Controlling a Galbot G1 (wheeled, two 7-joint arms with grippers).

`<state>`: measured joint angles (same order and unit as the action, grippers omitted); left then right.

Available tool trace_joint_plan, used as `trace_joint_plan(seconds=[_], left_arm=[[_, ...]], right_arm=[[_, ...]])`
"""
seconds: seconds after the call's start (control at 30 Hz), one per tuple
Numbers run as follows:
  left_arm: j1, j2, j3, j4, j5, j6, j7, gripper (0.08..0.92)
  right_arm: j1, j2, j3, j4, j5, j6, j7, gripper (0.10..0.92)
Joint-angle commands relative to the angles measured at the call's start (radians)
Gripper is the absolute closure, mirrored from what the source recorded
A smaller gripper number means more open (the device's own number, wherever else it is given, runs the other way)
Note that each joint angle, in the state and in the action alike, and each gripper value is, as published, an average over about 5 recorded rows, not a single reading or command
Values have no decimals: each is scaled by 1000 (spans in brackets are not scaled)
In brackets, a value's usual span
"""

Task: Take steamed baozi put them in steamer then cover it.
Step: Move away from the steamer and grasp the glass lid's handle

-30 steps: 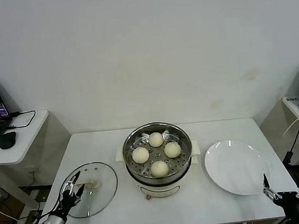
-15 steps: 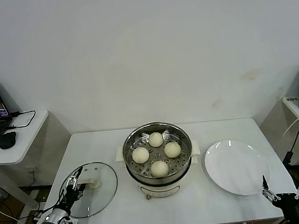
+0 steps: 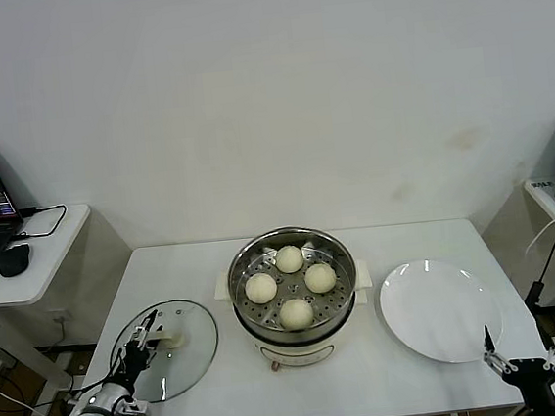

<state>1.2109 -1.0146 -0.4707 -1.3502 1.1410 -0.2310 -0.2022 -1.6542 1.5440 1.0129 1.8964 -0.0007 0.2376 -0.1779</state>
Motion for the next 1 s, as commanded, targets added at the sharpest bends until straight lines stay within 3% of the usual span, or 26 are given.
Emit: trace_joint_plan(seconds=[0.03, 0.5, 0.6, 1.0], left_arm=[[-18, -4, 4, 56, -3, -7, -14, 424], [-18, -25, -5, 91, -40, -32, -81, 812], [3, -30, -28, 46, -41, -32, -97, 848], [168, 5, -168, -234, -89, 32, -52, 848]], right_arm=[[0, 3, -6, -3, -6, 4, 1, 203], [-6, 8, -16, -1, -17, 10, 2, 203], [-9, 8, -26, 2, -19, 7, 8, 203], [-14, 12, -61, 6, -57, 14, 13, 203]])
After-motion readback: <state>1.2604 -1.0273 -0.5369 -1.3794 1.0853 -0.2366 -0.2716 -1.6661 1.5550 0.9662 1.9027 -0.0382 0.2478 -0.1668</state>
